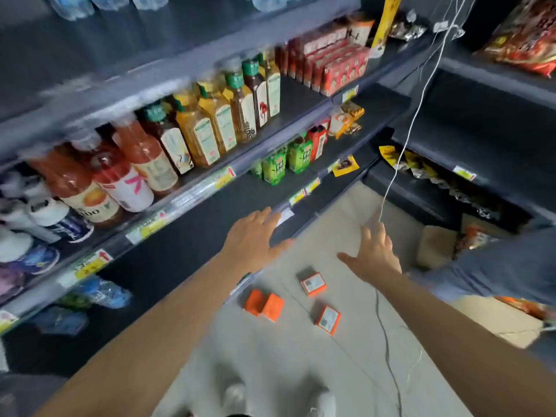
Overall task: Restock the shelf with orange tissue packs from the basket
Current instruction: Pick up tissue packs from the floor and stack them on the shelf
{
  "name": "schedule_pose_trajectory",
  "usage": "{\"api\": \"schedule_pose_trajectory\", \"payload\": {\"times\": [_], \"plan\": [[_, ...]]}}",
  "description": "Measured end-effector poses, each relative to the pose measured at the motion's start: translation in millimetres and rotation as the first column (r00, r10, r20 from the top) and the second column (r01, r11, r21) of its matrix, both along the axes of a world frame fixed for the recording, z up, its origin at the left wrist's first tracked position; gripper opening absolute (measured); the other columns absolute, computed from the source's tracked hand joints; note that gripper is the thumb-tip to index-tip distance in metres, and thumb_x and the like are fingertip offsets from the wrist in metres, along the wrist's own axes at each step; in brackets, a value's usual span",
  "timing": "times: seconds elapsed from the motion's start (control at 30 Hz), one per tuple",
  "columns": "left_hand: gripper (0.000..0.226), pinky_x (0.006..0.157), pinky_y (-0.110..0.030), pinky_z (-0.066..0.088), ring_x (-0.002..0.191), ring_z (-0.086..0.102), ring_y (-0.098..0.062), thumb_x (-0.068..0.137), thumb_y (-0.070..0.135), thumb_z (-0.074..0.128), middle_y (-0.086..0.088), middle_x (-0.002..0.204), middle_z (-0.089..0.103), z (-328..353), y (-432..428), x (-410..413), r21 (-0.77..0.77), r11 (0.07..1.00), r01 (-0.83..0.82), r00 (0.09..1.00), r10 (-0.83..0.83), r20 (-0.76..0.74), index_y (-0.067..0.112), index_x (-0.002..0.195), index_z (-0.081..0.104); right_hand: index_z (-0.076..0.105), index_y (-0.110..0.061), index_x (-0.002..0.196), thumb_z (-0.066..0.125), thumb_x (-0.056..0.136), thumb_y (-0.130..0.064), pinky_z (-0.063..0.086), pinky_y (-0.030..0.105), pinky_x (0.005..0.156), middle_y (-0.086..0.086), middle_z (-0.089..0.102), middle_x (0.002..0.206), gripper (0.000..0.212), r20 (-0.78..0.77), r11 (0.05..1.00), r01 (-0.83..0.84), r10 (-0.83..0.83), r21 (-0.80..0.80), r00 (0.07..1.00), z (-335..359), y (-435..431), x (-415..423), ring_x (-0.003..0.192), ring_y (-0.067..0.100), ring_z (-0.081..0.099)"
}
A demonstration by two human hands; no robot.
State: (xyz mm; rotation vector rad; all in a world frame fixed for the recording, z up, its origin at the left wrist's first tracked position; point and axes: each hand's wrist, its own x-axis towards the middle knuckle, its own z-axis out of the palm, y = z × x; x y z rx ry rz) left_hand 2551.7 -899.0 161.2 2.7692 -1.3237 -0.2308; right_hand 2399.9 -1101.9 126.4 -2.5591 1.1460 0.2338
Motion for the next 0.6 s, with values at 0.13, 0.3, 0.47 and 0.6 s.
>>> {"api": "schedule_pose_trajectory", "payload": {"times": [0.13, 0.3, 0.47, 0.6], "plan": [[0.075, 0.107, -0.039, 0.036, 0.135, 0.039, -0.025, 0.090, 0.064, 0.040, -0.008, 0.150, 0.038, -76.5, -11.4, -16.2, 0.073, 0.997, 0.012, 0.995, -0.005, -0.099, 0.015, 0.146, 0.033, 0.029, -0.017, 0.143, 0.061, 0.081, -0.057, 0.039, 0.050, 0.104, 0.012, 0.013, 0.154, 0.080, -0.098, 0.990, 0.055, -0.043, 0.127, 0.994, -57.6, -15.0, -11.4, 0.138, 0.036, 0.026], [0.070, 0.099, -0.037, 0.042, 0.127, 0.047, -0.025, 0.090, 0.062, 0.041, -0.004, 0.146, 0.043, -200.0, -21.3, -15.3, 0.161, 0.987, -0.004, 0.986, 0.031, -0.163, 0.018, 0.144, 0.037, 0.034, -0.013, 0.140, 0.061, 0.081, -0.056, 0.041, 0.042, 0.098, 0.013, 0.024, 0.147, 0.077, -0.198, 0.973, 0.129, -0.091, 0.189, 0.976, -168.6, -35.5, -22.7, 0.129, 0.037, 0.038], [0.064, 0.105, -0.037, 0.036, 0.129, 0.046, -0.026, 0.092, 0.058, 0.039, -0.007, 0.145, 0.044, -366.8, -35.0, -24.8, 0.273, 0.962, -0.023, 0.978, 0.078, -0.193, 0.016, 0.141, 0.038, 0.035, -0.013, 0.138, 0.062, 0.081, -0.051, 0.046, 0.041, 0.094, 0.013, 0.034, 0.140, 0.073, -0.323, 0.907, 0.314, -0.218, 0.281, 0.921, -326.9, -40.2, -36.0, 0.123, 0.036, 0.046], [0.067, 0.108, -0.034, 0.033, 0.135, 0.038, -0.023, 0.095, 0.056, 0.037, -0.009, 0.151, 0.034, -519.8, -50.8, -49.2, 0.312, 0.950, 0.012, 0.960, 0.076, -0.268, 0.015, 0.147, 0.027, 0.032, -0.012, 0.138, 0.067, 0.078, -0.047, 0.045, 0.042, 0.098, 0.014, 0.040, 0.136, 0.077, -0.381, 0.789, 0.494, -0.357, 0.367, 0.853, -476.3, -24.0, -49.2, 0.122, 0.036, 0.049]]}}
